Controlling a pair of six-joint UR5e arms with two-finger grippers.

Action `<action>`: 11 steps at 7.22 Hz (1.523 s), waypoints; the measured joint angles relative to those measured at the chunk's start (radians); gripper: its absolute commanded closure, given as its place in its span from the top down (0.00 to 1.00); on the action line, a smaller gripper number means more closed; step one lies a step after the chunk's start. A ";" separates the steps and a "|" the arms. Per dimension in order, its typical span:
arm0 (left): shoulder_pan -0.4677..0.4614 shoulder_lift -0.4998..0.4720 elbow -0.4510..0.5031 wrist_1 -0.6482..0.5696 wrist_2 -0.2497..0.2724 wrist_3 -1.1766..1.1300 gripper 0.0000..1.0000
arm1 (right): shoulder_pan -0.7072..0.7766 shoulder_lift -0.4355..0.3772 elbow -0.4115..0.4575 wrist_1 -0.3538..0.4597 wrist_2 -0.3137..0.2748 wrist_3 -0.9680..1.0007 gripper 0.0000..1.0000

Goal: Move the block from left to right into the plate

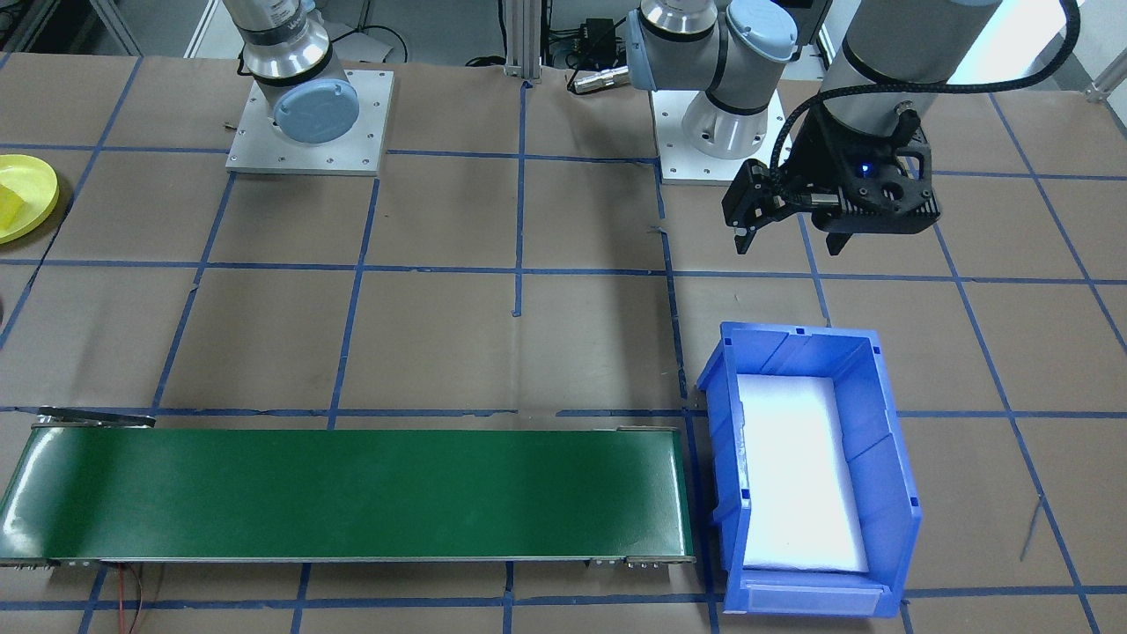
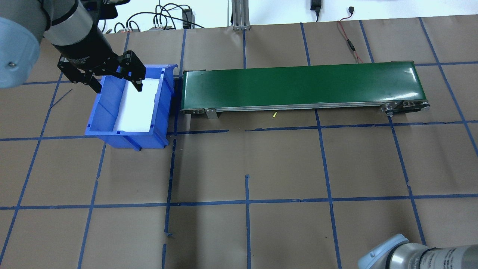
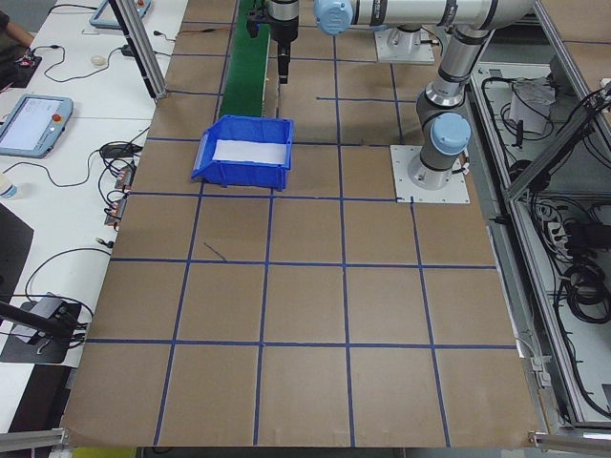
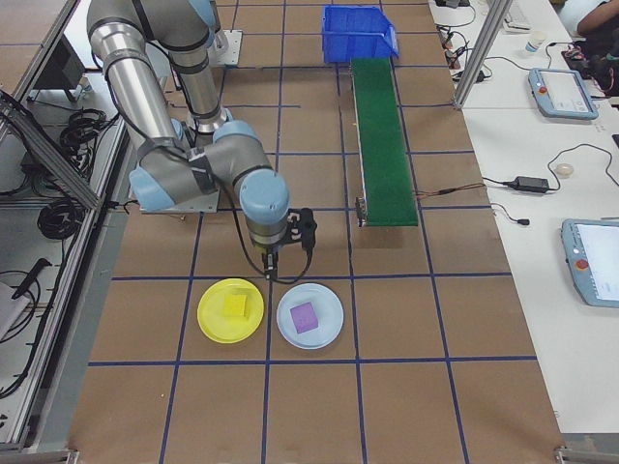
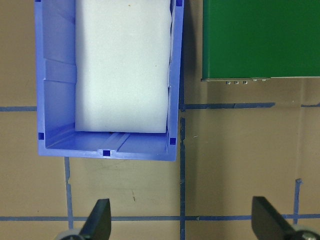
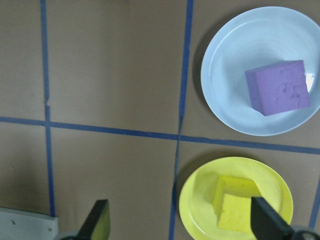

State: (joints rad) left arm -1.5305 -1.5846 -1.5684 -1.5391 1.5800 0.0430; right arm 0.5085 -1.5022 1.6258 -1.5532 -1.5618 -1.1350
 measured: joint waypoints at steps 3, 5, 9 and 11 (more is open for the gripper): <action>0.001 0.000 -0.001 0.000 0.000 0.000 1.00 | 0.229 -0.130 -0.006 0.137 -0.013 0.322 1.00; 0.001 0.000 0.000 0.001 0.000 0.000 1.00 | 0.423 -0.170 -0.016 0.192 -0.004 0.394 1.00; 0.002 0.000 0.002 0.001 0.000 0.000 1.00 | 0.865 -0.107 -0.074 0.236 0.008 0.583 1.00; 0.003 0.000 0.001 0.003 0.000 0.000 1.00 | 0.997 -0.069 -0.110 0.199 -0.004 0.797 1.00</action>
State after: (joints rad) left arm -1.5279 -1.5846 -1.5671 -1.5361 1.5800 0.0430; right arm 1.5051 -1.5712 1.5158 -1.3544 -1.5661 -0.3382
